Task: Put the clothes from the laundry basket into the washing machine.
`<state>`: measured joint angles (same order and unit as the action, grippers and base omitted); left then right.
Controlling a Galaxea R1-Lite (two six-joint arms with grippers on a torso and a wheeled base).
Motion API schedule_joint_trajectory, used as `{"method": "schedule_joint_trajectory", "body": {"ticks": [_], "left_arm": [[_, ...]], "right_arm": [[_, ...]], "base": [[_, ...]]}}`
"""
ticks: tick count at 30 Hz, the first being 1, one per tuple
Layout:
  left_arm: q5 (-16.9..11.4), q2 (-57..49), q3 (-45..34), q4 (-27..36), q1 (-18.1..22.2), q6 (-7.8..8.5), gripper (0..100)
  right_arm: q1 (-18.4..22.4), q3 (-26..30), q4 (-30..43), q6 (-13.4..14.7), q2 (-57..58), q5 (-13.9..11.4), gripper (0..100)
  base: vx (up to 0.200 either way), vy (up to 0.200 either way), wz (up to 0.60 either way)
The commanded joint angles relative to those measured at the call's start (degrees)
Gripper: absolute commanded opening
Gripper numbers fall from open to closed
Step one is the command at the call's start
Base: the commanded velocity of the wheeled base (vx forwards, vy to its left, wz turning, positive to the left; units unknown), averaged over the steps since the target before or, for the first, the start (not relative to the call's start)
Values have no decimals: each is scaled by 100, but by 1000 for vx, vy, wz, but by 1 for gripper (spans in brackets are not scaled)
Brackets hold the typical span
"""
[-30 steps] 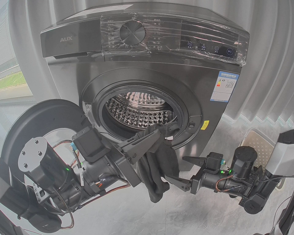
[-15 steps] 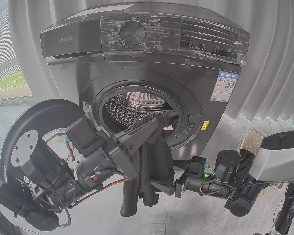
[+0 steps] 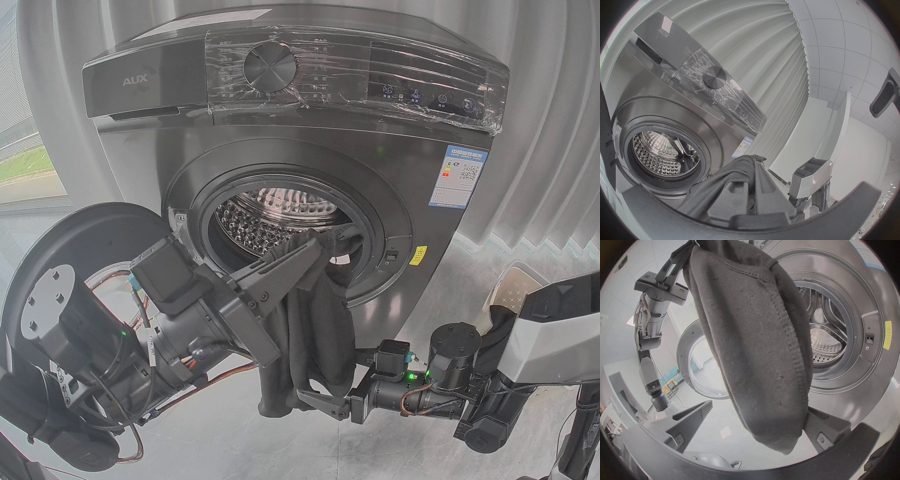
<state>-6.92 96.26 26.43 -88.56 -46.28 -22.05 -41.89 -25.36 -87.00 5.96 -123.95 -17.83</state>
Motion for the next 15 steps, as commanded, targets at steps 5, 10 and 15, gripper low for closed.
{"method": "schedule_joint_trajectory", "body": {"ticks": [5, 10, 15], "left_arm": [[-2, 7, 20, -3, -4, -1, 0], [-2, -2, 38, -3, -4, -10, 0], [7, -2, 143, -3, -4, -10, 0]], "right_arm": [[40, -444, -10, 37, -393, 34, 100], [14, -708, -1, 37, -612, 61, 100], [-4, -1147, -10, 177, -806, 237, 100]], "base": [[0, 0, 0], [0, 0, 0], [0, 0, 0]]}}
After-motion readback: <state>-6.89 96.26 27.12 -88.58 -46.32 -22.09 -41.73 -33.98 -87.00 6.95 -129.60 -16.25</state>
